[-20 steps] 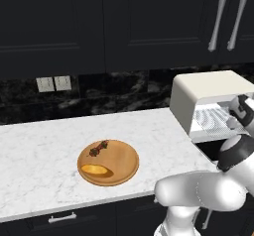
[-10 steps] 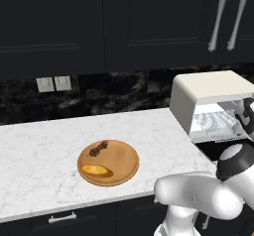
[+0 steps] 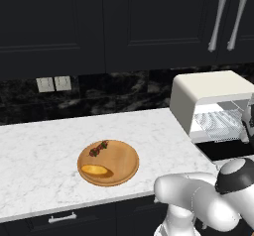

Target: Pick up the kebab skewer and baguette bread, and place them inside the toaster oven. Close the toaster oven door and start by setting the timer.

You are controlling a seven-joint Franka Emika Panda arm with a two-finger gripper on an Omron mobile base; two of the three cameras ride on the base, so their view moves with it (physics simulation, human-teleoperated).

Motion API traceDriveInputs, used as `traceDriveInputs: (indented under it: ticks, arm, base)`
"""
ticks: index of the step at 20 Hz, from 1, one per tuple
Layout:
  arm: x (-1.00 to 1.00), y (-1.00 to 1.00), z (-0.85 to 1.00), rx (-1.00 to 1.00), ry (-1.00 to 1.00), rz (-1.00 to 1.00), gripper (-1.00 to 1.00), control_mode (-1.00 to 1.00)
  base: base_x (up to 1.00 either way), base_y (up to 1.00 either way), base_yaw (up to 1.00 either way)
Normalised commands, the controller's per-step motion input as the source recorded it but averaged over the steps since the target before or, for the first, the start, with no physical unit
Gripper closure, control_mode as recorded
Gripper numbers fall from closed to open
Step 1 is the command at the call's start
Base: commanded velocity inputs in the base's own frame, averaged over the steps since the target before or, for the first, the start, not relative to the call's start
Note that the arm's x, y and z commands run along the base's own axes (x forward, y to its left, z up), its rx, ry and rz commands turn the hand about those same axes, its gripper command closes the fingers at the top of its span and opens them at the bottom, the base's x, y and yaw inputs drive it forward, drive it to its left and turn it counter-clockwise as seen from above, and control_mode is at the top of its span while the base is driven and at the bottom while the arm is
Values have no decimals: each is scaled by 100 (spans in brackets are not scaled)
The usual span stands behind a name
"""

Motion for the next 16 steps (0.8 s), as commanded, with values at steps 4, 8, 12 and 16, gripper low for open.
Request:
traceDriveInputs:
  ticks: [4, 8, 12, 16]
  arm:
    - [-24, 35, 41, 0, 0, -1, -100, -100]
    - [-37, 83, 41, 0, 0, -3, -100, -100]
    - [-40, 100, 15, 0, 0, -1, -100, -100]
    - [-22, 100, 8, 0, 0, 1, -100, -100]
  base:
    - [0, 0, 0]
    - [0, 0, 0]
    - [0, 0, 0]
    - [0, 0, 0]
